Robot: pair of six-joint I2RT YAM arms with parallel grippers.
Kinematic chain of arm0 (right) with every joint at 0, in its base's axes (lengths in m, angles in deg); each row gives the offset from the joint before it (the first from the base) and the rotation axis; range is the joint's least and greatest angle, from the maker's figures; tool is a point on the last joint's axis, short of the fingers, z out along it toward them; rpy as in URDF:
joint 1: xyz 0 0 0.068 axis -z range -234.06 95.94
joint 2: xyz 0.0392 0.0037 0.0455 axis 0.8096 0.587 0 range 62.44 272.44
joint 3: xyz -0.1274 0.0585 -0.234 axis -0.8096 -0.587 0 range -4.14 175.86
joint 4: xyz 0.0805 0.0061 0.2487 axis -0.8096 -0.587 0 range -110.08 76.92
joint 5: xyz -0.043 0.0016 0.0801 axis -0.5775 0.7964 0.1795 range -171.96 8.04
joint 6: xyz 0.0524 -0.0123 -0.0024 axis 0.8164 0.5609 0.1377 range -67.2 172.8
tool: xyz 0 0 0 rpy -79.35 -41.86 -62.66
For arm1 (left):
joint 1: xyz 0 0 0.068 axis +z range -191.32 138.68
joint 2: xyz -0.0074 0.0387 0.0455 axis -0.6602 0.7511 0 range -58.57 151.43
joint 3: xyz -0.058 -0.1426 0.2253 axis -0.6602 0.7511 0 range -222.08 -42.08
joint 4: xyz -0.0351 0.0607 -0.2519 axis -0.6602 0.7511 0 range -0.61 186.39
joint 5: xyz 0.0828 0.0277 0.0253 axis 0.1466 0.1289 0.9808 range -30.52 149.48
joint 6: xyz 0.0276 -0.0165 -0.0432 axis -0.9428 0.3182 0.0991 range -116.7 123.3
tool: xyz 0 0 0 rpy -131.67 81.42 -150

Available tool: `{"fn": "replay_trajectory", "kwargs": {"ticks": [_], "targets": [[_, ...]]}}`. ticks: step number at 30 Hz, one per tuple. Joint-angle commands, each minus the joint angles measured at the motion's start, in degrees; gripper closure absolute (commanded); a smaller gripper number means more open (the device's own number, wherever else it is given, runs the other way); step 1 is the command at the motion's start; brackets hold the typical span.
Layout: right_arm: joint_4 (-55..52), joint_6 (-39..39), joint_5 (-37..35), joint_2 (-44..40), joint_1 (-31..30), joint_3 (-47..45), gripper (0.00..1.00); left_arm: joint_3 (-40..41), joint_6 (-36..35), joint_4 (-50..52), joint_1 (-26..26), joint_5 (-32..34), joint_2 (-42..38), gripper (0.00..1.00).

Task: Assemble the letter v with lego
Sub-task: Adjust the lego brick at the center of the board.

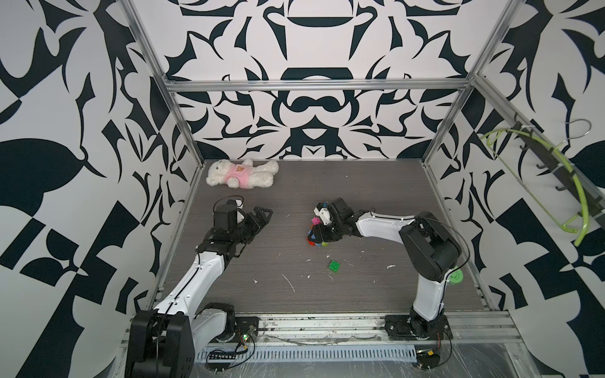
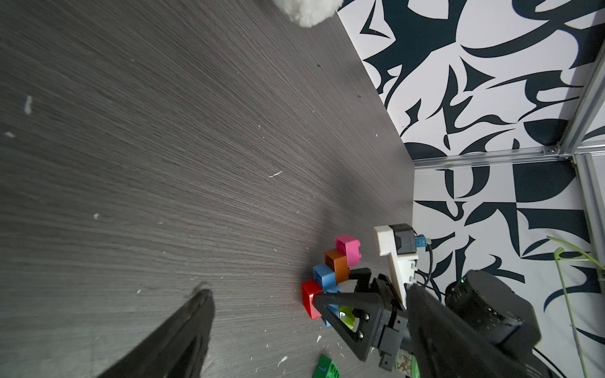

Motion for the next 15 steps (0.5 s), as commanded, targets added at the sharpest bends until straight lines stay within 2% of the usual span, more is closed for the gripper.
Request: {"fn": "replay_trajectory", "kwargs": {"ticks": [1,15], "targets": [[-6.46,-2.44,-4.60,-1.06,-0.03,0.39,0.38,-0.60,-1.30,1.49,0.33,-0.65,-1.37,0.04],[-11.40,-5.07,-7.33,-0.28,-0.03,3.77,0.32,-1.03,-1.60,2.28,0.73,-0.75,-1.41,0.04]]}}
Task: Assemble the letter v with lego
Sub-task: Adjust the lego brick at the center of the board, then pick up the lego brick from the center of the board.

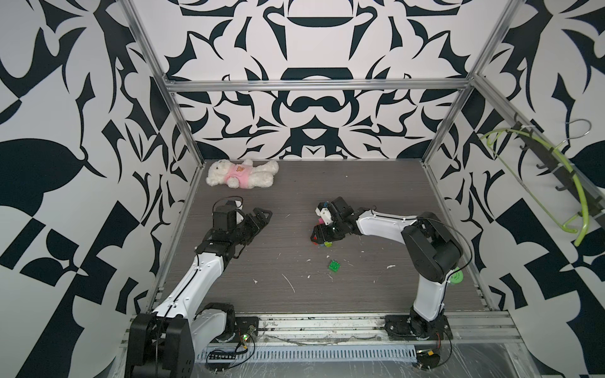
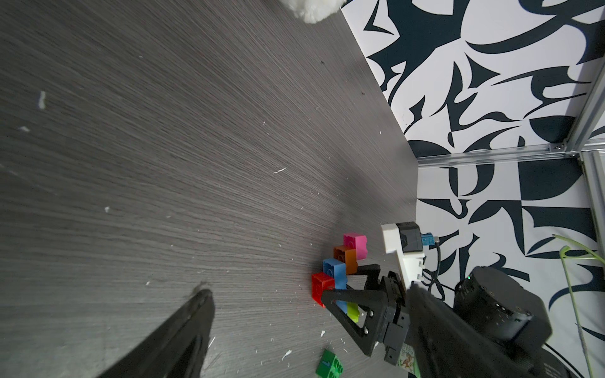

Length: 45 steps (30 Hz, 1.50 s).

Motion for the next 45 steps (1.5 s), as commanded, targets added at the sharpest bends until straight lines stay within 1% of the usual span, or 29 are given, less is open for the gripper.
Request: {"fn": "replay_trajectory", "kwargs": {"ticks": [1,3,7,10,14,16,17,18,19,23,27,29,31,33,34,38,40,43,45], "targets": [[-5.71,-1.97,-3.66,0.23,-0.03,1.98,0.32,-1.04,-0.88,0.79,0.39,-0.75,-0.69,0.04],[-6.01,-2.16,-3.87,0.25,-0.03,2.11,0.32,-0.98,-0.89,0.79,0.45,-0.73,-0.70,0.04],[-8.46,-3.16,-5.31,0.36,-0.03,3.50,0.26,-0.96,-0.98,0.97,0.71,-1.10,-0.87,0.04],[-9.26,-3.79,-6.16,0.14,0.00,3.90,0.25,-0.88,-1.06,1.06,0.97,-1.19,-1.04,0.04],[-10.63,-4.69,-5.35,-1.28,-0.16,4.20,0.25,-0.11,-1.07,-0.53,0.93,-2.04,-0.21,0.04],[-10.54,-5.05,-3.87,-3.24,-0.29,3.38,0.21,0.93,-0.40,-3.82,0.76,-3.46,1.21,0.04],[-10.42,-4.94,-3.69,-4.21,-0.29,2.88,0.13,1.38,0.17,-5.54,0.49,-4.18,1.97,0.04],[-10.50,-5.02,-3.70,-5.18,-0.29,2.27,0.01,1.68,0.54,-7.11,0.08,-4.55,3.03,0.04],[-10.67,-5.06,-4.15,-6.17,-0.29,1.84,0.00,1.60,0.50,-7.94,-0.50,-4.64,3.97,0.04],[-10.98,-5.38,-5.63,-10.59,-0.26,-0.15,0.00,0.70,0.17,-10.02,-3.28,-3.91,6.81,0.04],[-12.49,-4.88,-9.73,-19.26,-0.66,-5.27,0.00,-0.43,-1.15,-10.19,-5.60,-3.24,9.07,0.03],[-13.15,-4.87,-11.95,-23.86,-2.29,-9.52,0.01,-0.43,-1.37,-10.63,-5.88,-3.18,10.11,0.02],[-13.34,-5.47,-13.75,-27.04,-5.58,-13.83,0.03,-0.43,-1.82,-10.63,-5.88,-3.24,11.34,0.02],[-12.79,-5.96,-13.77,-27.30,-8.85,-16.65,0.06,-0.47,-2.11,-11.05,-5.88,-3.49,11.78,0.02],[-12.09,-6.58,-14.00,-26.83,-10.59,-17.86,0.06,-0.67,-2.19,-11.16,-5.88,-3.80,13.84,0.02],[-7.66,-7.14,-14.00,-23.87,-12.77,-20.00,0.08,-0.79,-1.94,-11.60,-5.88,-4.85,14.62,0.03],[-6.28,-7.49,-14.02,-22.57,-12.87,-20.21,0.16,-0.39,-1.86,-11.23,-6.05,-4.84,13.71,0.03],[-4.67,-8.31,-13.45,-21.35,-12.86,-20.72,0.20,0.27,-1.95,-10.14,-6.87,-3.72,12.69,0.03],[-3.96,-9.04,-12.32,-20.28,-13.11,-20.73,0.28,0.62,-2.03,-9.71,-7.66,-3.31,10.73,0.02]]}}
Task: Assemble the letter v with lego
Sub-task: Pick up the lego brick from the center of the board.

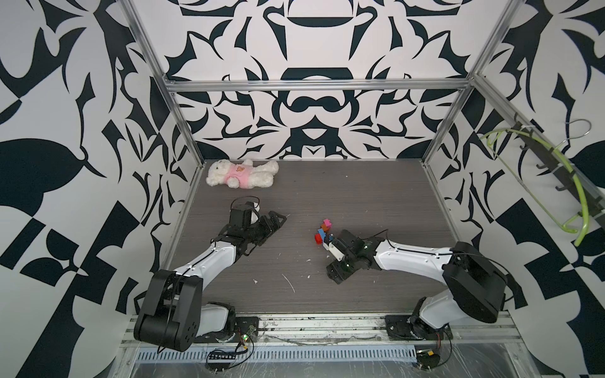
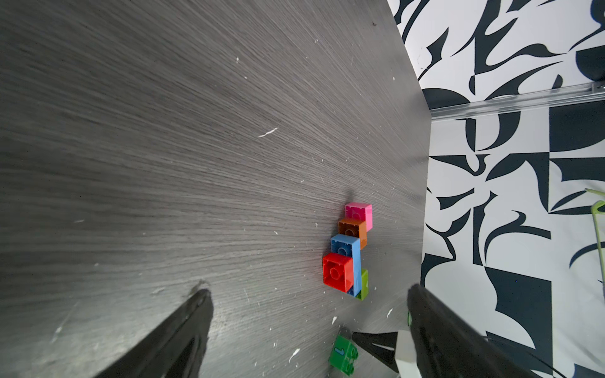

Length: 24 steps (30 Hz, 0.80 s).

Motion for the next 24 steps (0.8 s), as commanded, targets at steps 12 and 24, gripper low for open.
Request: {"fn": "replay_trajectory", "kwargs": {"ticks": [12,24], "targets": [[1.08,-2.57,-4.67,4.43,-1.90,3.63,0.72,0.81,-1.69,0.10,-3.51,1.33,-2.83,0.03],[24.03,9.29,31.92,-8.80,15.51,-1.40,0.94,-1.21,-0.08,-7.85,-10.58,-2.00,-1.34,0.05]]}}
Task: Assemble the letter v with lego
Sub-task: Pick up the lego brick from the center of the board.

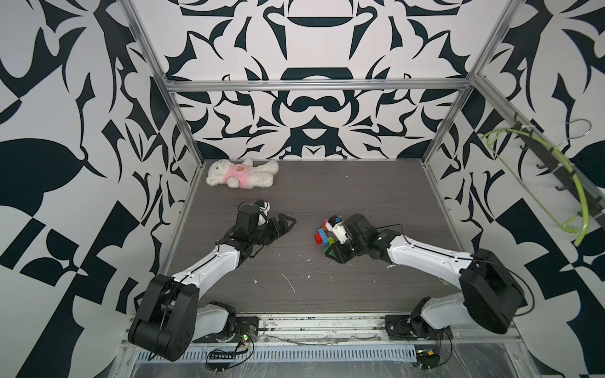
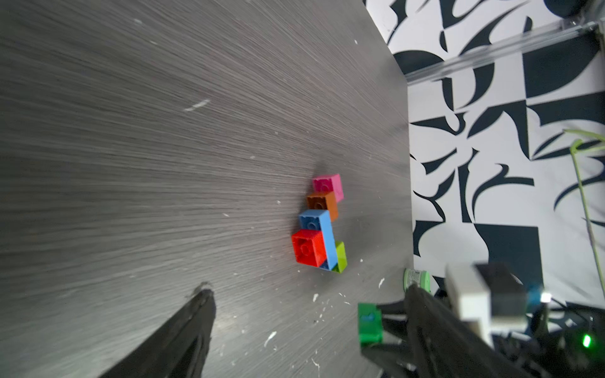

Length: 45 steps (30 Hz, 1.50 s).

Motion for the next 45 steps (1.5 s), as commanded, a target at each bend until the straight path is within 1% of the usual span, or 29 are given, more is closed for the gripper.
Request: {"fn": "replay_trajectory", "kwargs": {"ticks": [1,4,6,8,9,11,13,15,16,19,22,23,27,31,34,36,37,42,43,45], "targets": [[13.44,7.15,16.97,-0.78,4.01,-0.67,0.94,-1.75,1.48,-6.78,-3.85,-2.16,2.78,0.06],[19.58,11.60,24.16,1.35,5.53,0.24,0.94,-2.96,2.41,-12.81,-7.22,-4.90,5.58,0.10],[23.13,14.28,27.58,2.55,6.67,0.22,0.95,-4.00,1.84,-15.41,-8.92,-7.33,7.28,0.11],[27.36,16.79,31.70,3.72,7.77,-0.15,0.95,-5.31,1.15,-15.81,-9.58,-9.88,8.81,0.13],[28.03,17.31,32.48,4.01,8.05,-0.13,0.95,-5.77,1.43,-14.60,-9.58,-9.48,9.15,0.13],[28.26,16.18,34.37,4.30,8.19,0.05,0.95,-5.94,2.47,-15.01,-9.47,-9.95,9.93,0.13],[25.06,13.68,33.19,4.30,8.28,0.66,0.95,-5.94,5.59,-18.09,-9.43,-11.94,11.20,0.14],[23.59,11.91,32.64,4.30,8.48,1.21,0.96,-5.29,8.71,-21.42,-9.56,-12.92,12.28,0.19],[22.74,10.90,32.19,4.06,8.51,1.49,0.96,-4.97,9.62,-22.02,-9.56,-12.84,12.66,0.20],[17.67,6.69,30.09,3.84,8.50,3.48,0.96,-5.10,10.81,-21.97,-9.64,-12.95,13.93,0.24],[12.70,2.41,29.92,4.37,8.51,6.32,0.96,-5.73,11.50,-21.85,-10.39,-13.55,15.13,0.27],[11.48,1.06,29.53,4.54,8.46,6.82,0.96,-6.00,11.47,-21.93,-10.57,-13.87,15.28,0.31],[5.75,-3.09,25.44,5.22,8.37,9.26,0.96,-6.64,11.10,-18.99,-10.92,-13.42,15.16,0.33],[1.54,-6.77,21.16,5.62,8.02,11.16,0.96,-7.02,11.71,-18.14,-11.33,-13.31,15.50,0.38],[-1.41,-9.57,19.28,6.11,7.44,12.87,0.97,-7.65,12.11,-17.76,-11.76,-13.54,15.94,0.39],[-4.27,-12.36,16.65,6.66,6.41,14.44,0.97,-7.86,12.68,-17.51,-11.92,-13.49,15.95,0.38],[-5.31,-12.88,14.57,6.89,6.02,15.00,0.97,-7.87,12.93,-17.36,-11.93,-13.32,15.95,0.38],[-6.05,-13.92,10.11,7.85,5.27,16.03,0.98,-8.75,13.44,-16.20,-12.13,-13.36,16.69,0.39],[-5.98,-14.01,9.09,7.98,5.18,16.25,0.98,-8.75,13.71,-16.45,-12.14,-13.41,16.89,0.40],[-5.30,-14.19,9.13,8.17,5.09,16.39,0.98,-9.04,13.99,-16.57,-12.26,-13.92,17.54,0.46]]}}
